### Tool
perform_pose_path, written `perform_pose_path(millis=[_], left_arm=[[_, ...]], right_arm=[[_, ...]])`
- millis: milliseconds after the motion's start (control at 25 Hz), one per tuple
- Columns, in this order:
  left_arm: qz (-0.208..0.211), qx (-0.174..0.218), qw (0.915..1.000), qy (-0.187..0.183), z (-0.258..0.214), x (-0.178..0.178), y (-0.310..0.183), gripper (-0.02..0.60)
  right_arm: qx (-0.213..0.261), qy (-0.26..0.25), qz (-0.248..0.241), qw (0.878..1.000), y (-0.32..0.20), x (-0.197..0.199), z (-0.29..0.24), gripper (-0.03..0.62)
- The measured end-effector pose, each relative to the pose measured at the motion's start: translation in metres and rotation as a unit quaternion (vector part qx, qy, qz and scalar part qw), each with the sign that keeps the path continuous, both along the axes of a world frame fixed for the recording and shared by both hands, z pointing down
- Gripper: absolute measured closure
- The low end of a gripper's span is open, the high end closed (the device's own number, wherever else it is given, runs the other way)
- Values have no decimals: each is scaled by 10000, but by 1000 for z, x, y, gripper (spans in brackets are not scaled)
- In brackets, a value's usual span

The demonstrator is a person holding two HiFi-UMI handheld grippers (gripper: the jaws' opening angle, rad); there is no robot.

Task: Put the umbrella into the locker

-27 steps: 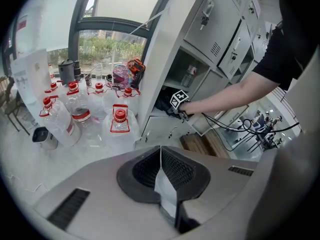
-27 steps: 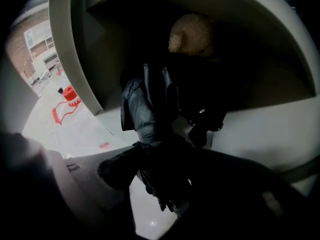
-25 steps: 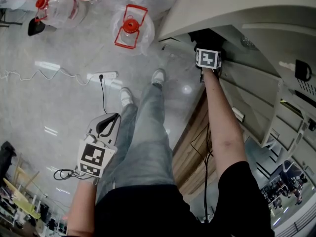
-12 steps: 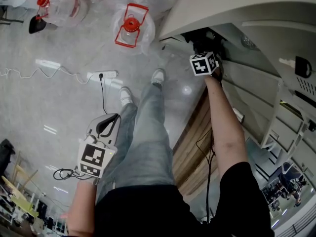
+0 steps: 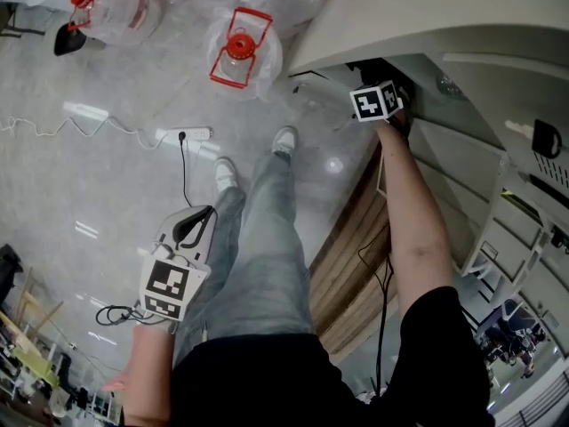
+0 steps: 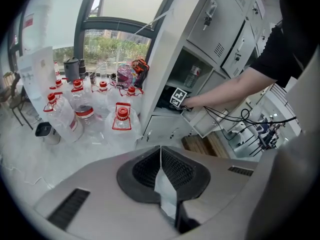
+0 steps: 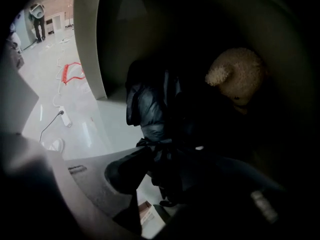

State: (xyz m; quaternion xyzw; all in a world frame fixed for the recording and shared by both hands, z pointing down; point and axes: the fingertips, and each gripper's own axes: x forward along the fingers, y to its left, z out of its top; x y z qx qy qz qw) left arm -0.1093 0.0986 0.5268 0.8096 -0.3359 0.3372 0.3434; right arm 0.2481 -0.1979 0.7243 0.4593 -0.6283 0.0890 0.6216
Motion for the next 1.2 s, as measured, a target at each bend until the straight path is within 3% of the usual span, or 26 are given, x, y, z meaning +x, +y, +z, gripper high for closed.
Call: perform_pose_path(millis=[440, 760, 1000, 1200], left_arm=[[-54, 48, 10000, 26, 0, -1, -10, 571], [-4, 207, 9997, 108, -13, -2, -11, 571], [98, 409, 9989, 222, -37, -1, -14, 571], [178, 631, 9972, 371, -72, 3, -23, 571]], right_arm=[[-97, 87, 11, 9999, -11, 5, 9, 407], [127, -13, 428, 9990, 4, 7, -18, 370], [373, -610, 754, 9946, 36, -17, -73, 372], [624, -1415, 1025, 9826, 80, -52, -134, 402]])
